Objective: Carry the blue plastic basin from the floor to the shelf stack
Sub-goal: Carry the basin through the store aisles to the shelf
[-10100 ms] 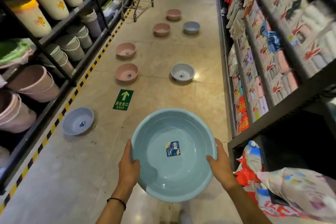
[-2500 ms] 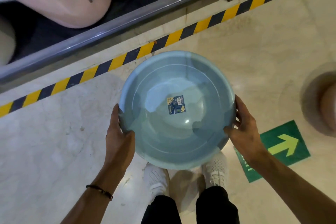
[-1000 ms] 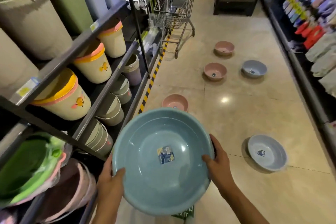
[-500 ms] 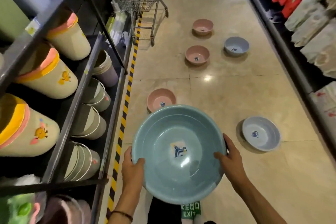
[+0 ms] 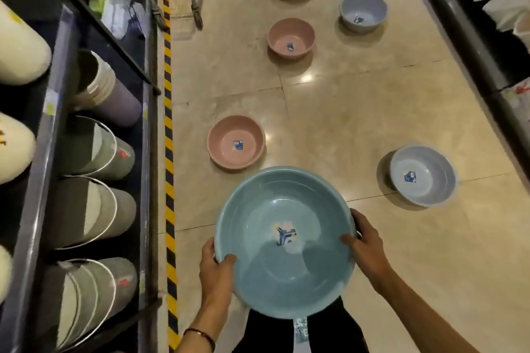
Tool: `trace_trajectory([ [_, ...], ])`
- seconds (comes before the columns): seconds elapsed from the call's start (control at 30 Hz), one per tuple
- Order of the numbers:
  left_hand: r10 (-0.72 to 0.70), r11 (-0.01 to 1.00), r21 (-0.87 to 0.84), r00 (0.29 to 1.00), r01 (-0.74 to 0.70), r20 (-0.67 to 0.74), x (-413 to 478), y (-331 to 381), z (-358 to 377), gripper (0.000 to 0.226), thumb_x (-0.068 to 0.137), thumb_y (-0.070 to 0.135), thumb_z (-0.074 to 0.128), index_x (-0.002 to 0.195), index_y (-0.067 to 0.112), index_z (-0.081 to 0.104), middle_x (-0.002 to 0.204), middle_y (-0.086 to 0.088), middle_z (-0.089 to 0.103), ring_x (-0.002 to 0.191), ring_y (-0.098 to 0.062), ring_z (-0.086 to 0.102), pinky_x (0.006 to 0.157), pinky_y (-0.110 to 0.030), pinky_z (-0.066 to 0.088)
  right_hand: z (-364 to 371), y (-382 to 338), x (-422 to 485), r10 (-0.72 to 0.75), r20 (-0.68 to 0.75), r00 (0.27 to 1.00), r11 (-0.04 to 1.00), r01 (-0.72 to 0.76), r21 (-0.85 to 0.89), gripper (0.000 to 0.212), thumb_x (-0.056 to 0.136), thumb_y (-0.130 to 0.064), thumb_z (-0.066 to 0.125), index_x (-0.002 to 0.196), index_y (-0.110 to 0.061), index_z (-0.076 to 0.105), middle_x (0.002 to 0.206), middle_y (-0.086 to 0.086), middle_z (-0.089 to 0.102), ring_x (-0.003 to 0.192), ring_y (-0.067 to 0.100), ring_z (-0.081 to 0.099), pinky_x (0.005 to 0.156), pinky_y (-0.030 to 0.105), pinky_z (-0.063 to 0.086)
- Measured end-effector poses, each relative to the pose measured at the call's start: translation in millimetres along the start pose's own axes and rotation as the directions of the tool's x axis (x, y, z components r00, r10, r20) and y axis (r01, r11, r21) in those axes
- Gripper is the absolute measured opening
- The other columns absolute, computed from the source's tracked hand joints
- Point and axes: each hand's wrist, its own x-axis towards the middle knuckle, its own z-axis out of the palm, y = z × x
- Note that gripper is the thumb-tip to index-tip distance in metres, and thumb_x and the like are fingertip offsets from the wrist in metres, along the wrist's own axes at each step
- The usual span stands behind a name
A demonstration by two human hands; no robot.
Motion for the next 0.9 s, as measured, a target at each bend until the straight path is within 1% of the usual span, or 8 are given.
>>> trace_trajectory([
  [0.1, 0.004, 1.000, -0.008, 1.000, -0.004, 0.017, 51.5, -29.6, 28.4, 0.058, 0.089, -0.007, 0.062, 0.131, 0.033, 0.054, 0.116, 0.008, 0.064, 0.100, -0.015, 0.065, 0.071, -0.032, 0.056, 13.2, 36.1, 56.3, 0.021, 0.007, 1.000, 1.000, -0.021, -0.010, 0.067, 0.069, -0.022, 0.061, 0.135, -0.035, 0.058, 0.117, -0.014, 0.068, 0.103, 0.010, 0.065, 0.072, 0.026, 0.055],
  [0.23, -0.048, 0.998, -0.040, 0.999, 0.047, -0.013, 133.0, -85.0, 67.8, 0.054, 0.090, -0.007, 0.064, 0.128, 0.031, 0.057, 0.114, 0.009, 0.067, 0.092, -0.011, 0.070, 0.062, -0.025, 0.057, 38.7, 102.5, 133.6, 0.034, 0.017, 0.999, 0.999, -0.034, -0.030, 0.073, 0.068, -0.020, 0.061, 0.140, -0.028, 0.057, 0.121, -0.005, 0.069, 0.105, 0.016, 0.066, 0.082, 0.043, 0.061],
  [0.3, -0.051, 0.997, -0.052, 0.999, 0.050, -0.009, 177.7, -117.7, 88.3, 0.052, 0.089, -0.008, 0.064, 0.121, 0.033, 0.060, 0.111, 0.010, 0.069, 0.082, -0.004, 0.073, 0.056, -0.018, 0.057, 50.2, 138.9, 173.5, 0.034, 0.025, 0.999, 0.999, -0.033, -0.035, 0.075, 0.066, -0.018, 0.061, 0.141, -0.029, 0.057, 0.121, -0.007, 0.068, 0.106, 0.016, 0.065, 0.077, 0.036, 0.060],
  [0.4, -0.067, 0.995, -0.076, 0.997, 0.063, -0.044, 233.9, -166.0, 113.3, 0.055, 0.088, -0.008, 0.063, 0.128, 0.029, 0.060, 0.114, 0.009, 0.070, 0.083, -0.004, 0.073, 0.056, -0.014, 0.056, 67.4, 193.0, 224.9, 0.018, 0.050, 0.999, 0.999, -0.017, -0.034, 0.075, 0.065, -0.016, 0.062, 0.139, -0.029, 0.058, 0.121, -0.011, 0.068, 0.106, 0.011, 0.065, 0.069, 0.021, 0.057],
  [0.47, -0.068, 0.994, -0.084, 0.996, 0.064, -0.052, 266.5, -198.6, 125.5, 0.056, 0.088, -0.007, 0.064, 0.130, 0.029, 0.060, 0.116, 0.008, 0.071, 0.083, -0.004, 0.074, 0.058, -0.015, 0.057, 78.1, 227.2, 252.6, 0.016, 0.066, 0.998, 0.999, -0.014, -0.033, 0.074, 0.069, -0.012, 0.065, 0.141, -0.026, 0.057, 0.123, -0.010, 0.066, 0.109, 0.010, 0.064, 0.072, 0.022, 0.057],
  [0.57, -0.062, 0.995, -0.084, 0.997, 0.057, -0.056, 307.8, -242.9, 140.3, 0.053, 0.087, -0.007, 0.066, 0.121, 0.034, 0.063, 0.114, 0.008, 0.073, 0.084, -0.004, 0.075, 0.060, -0.017, 0.059, 93.3, 279.2, 284.7, 0.027, 0.075, 0.997, 0.999, -0.023, -0.045, 0.071, 0.081, 0.007, 0.066, 0.145, -0.023, 0.054, 0.127, -0.008, 0.064, 0.117, 0.015, 0.061, 0.079, 0.027, 0.056],
  [0.73, -0.070, 0.992, -0.109, 0.994, 0.061, -0.083, 358.0, -297.1, 156.2, 0.057, 0.088, -0.008, 0.065, 0.132, 0.029, 0.061, 0.113, 0.009, 0.072, 0.079, 0.002, 0.074, 0.059, -0.015, 0.057, 115.0, 340.5, 324.3, 0.023, 0.071, 0.997, 0.998, -0.019, -0.056, 0.079, 0.078, 0.012, 0.068, 0.147, -0.022, 0.052, 0.130, -0.005, 0.063, 0.117, 0.018, 0.060, 0.088, 0.040, 0.056],
  [0.9, -0.034, 0.997, -0.069, 0.996, 0.029, -0.078, 384.8, -329.1, 166.3, 0.058, 0.088, -0.008, 0.064, 0.120, 0.040, 0.062, 0.097, 0.025, 0.077, 0.083, 0.003, 0.074, 0.062, -0.014, 0.057, 131.1, 371.6, 345.0, 0.007, 0.060, 0.998, 1.000, -0.005, -0.026, 0.079, 0.078, 0.013, 0.067, 0.146, -0.025, 0.052, 0.125, -0.015, 0.063, 0.113, 0.005, 0.060, 0.083, 0.029, 0.053],
])
